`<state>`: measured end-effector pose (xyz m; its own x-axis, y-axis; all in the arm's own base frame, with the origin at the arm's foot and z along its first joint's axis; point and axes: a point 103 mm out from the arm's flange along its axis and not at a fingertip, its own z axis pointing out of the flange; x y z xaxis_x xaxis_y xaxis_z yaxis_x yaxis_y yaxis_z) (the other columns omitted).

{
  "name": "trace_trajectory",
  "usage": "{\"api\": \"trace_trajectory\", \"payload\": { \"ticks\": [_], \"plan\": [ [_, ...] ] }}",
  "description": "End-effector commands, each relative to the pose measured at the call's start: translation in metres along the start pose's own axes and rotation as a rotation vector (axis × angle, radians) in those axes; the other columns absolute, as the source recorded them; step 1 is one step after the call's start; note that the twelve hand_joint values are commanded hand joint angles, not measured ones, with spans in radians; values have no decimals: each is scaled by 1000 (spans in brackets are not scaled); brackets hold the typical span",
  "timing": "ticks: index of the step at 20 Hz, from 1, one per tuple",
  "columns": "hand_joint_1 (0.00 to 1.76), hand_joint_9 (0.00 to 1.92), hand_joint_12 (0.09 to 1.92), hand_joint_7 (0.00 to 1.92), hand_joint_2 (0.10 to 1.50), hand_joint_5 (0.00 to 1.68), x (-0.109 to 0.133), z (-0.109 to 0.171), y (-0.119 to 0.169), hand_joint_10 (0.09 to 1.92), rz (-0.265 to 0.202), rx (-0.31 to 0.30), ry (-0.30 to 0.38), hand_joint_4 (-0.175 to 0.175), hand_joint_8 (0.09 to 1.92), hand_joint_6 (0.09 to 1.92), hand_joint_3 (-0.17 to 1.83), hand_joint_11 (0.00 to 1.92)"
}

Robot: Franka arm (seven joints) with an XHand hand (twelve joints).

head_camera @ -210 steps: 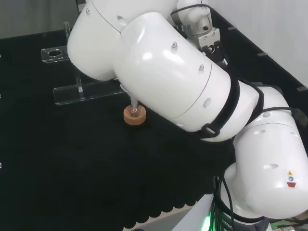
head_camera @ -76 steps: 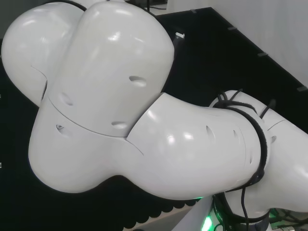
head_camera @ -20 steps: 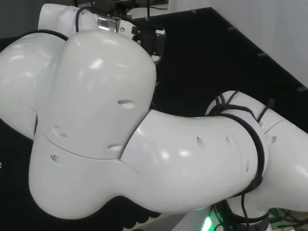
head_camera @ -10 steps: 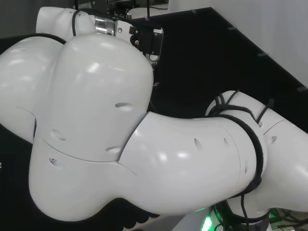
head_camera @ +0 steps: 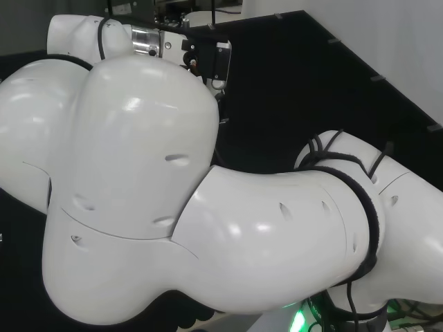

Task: Pour all the NaCl from the weighing funnel into the round-bottom flask.

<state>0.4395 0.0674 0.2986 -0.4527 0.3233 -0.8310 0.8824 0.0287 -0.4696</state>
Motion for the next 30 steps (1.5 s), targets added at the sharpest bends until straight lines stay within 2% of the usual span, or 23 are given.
{"api": "trace_trajectory", "payload": {
  "ticks": [1, 7, 18, 30],
  "plan": [
    [1112, 1056, 1136, 746, 647, 1210, 1, -3, -1, 345, 2, 4, -6, 175, 651, 818, 734, 679],
    [1112, 1053, 1136, 744, 647, 1211, 2, -6, -1, 345, 7, 10, -44, 175, 651, 815, 733, 678],
    [1112, 1050, 1137, 741, 647, 1213, 2, -9, -1, 348, 12, 8, -71, 175, 653, 812, 733, 676],
    [1113, 1048, 1138, 738, 646, 1215, 3, -10, -1, 350, 11, 2, -63, 175, 654, 809, 732, 675]
  ]
}}
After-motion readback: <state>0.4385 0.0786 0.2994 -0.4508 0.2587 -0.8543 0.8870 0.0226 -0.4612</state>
